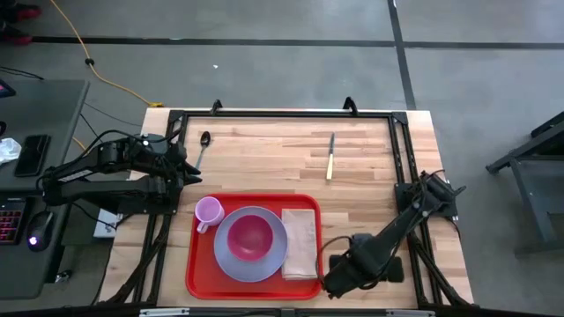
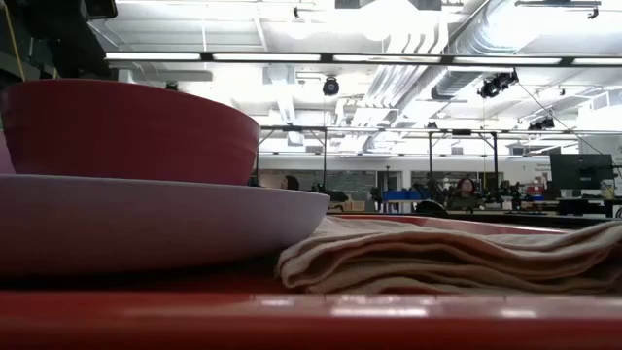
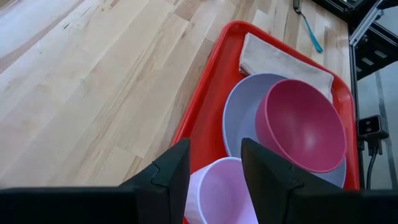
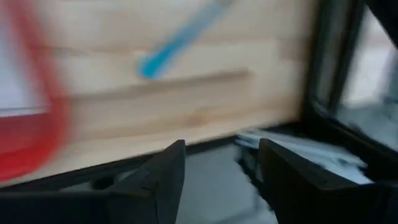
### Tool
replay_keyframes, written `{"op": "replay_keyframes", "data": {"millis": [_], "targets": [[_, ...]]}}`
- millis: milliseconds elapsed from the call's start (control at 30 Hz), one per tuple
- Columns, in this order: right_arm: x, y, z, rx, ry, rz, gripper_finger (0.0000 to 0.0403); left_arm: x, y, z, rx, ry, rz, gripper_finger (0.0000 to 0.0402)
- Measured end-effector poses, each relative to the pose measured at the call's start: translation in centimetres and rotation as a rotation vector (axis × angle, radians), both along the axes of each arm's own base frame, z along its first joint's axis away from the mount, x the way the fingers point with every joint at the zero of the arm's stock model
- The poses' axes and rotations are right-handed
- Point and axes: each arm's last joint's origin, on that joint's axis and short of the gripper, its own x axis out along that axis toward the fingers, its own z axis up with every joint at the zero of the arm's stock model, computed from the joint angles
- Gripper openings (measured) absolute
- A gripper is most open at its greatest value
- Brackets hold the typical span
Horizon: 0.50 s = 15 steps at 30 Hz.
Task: Set up tray
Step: Put the blue fork on the peach napkin on the orange serving tray
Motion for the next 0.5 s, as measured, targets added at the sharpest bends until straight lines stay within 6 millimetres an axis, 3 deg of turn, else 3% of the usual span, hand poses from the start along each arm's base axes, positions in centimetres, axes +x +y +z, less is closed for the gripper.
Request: {"op": "replay_keyframes", "data": {"millis": [167,300,400,500], "targets": [[-1.0,1.1,-4.4,0.096,0.105,-0.026,0.0183,0.0,0.0,0.0,0.001,0.000,0.000,0.0175],[-1.2,0.7,-7.4,0.120,0.130,-0.046,0.0183,0.0,0.0,0.0,0.001,0.000,0.001,0.0175],[-1.0,-0.6,-8.5,0.083,0.152,-0.078,0.0183,0.0,0.0,0.0,0.001,0.000,0.001,0.0175],[-0.7,-2.1,-8.2,0.018,0.107,-0.089,0.0183,0.0,0.0,0.0,0.001,0.000,0.002,0.0175]]}}
